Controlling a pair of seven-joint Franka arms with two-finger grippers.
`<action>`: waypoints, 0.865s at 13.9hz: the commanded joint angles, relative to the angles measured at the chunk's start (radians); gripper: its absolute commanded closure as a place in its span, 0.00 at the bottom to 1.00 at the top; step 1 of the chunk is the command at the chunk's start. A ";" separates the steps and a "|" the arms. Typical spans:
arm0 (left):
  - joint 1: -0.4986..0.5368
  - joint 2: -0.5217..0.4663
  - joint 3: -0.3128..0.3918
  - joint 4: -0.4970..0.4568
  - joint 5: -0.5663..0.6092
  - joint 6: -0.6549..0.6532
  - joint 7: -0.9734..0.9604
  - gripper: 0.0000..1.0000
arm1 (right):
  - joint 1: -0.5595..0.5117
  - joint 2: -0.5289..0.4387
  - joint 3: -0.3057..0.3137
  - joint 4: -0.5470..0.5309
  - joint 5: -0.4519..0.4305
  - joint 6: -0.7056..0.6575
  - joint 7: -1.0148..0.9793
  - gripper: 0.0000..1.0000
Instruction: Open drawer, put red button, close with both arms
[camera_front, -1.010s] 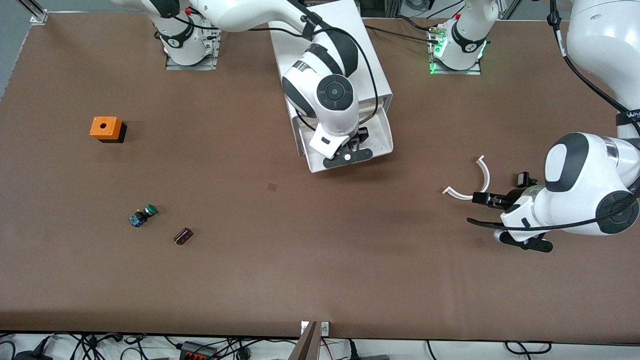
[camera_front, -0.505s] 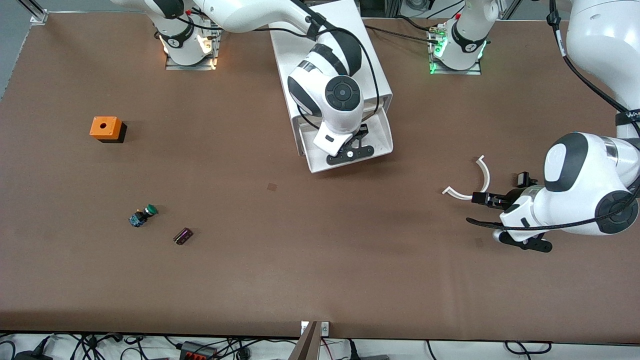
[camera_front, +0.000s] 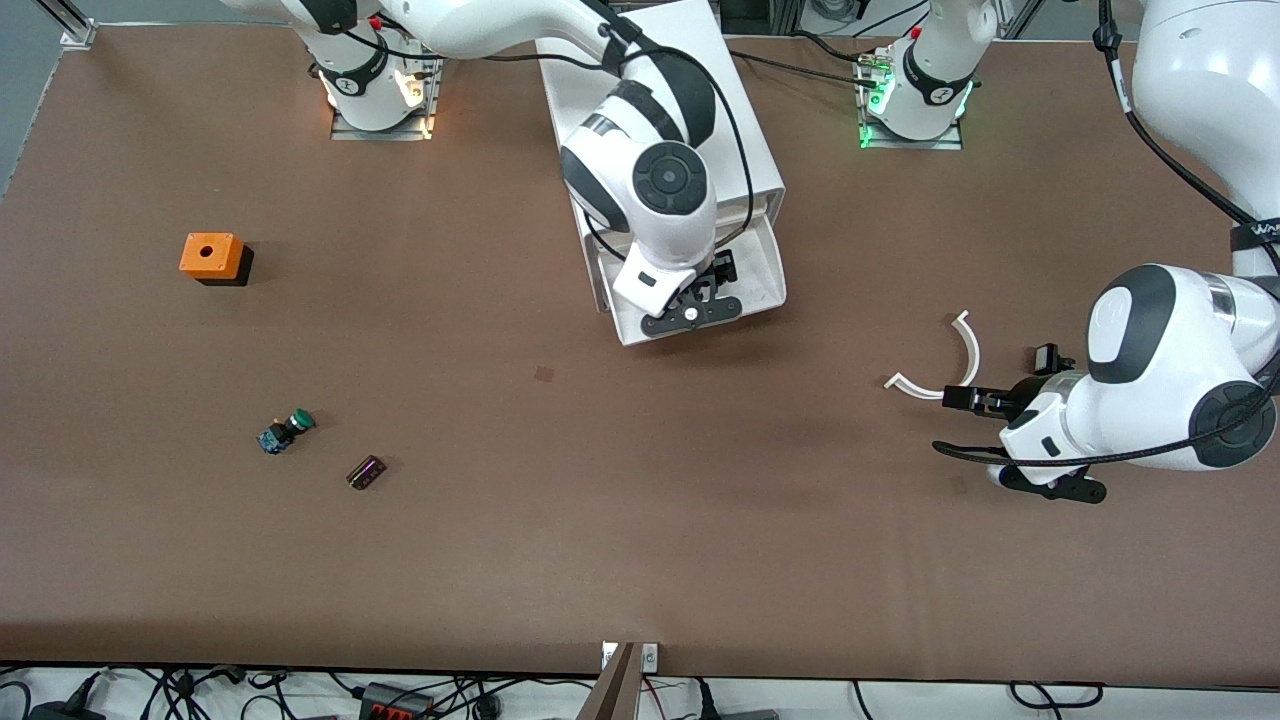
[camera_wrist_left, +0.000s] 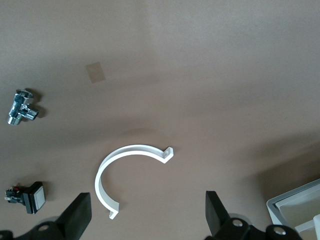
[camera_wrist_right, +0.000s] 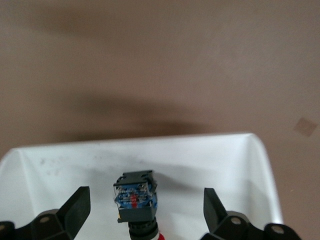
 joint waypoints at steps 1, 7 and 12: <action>-0.007 -0.008 -0.029 -0.007 -0.007 -0.006 -0.088 0.00 | -0.083 -0.076 0.005 0.006 -0.011 -0.025 0.013 0.00; -0.007 -0.103 -0.167 -0.270 -0.006 0.298 -0.441 0.00 | -0.324 -0.185 -0.026 0.003 -0.040 -0.220 -0.120 0.00; -0.073 -0.142 -0.239 -0.461 0.009 0.608 -0.764 0.00 | -0.519 -0.225 -0.026 -0.001 -0.059 -0.326 -0.340 0.00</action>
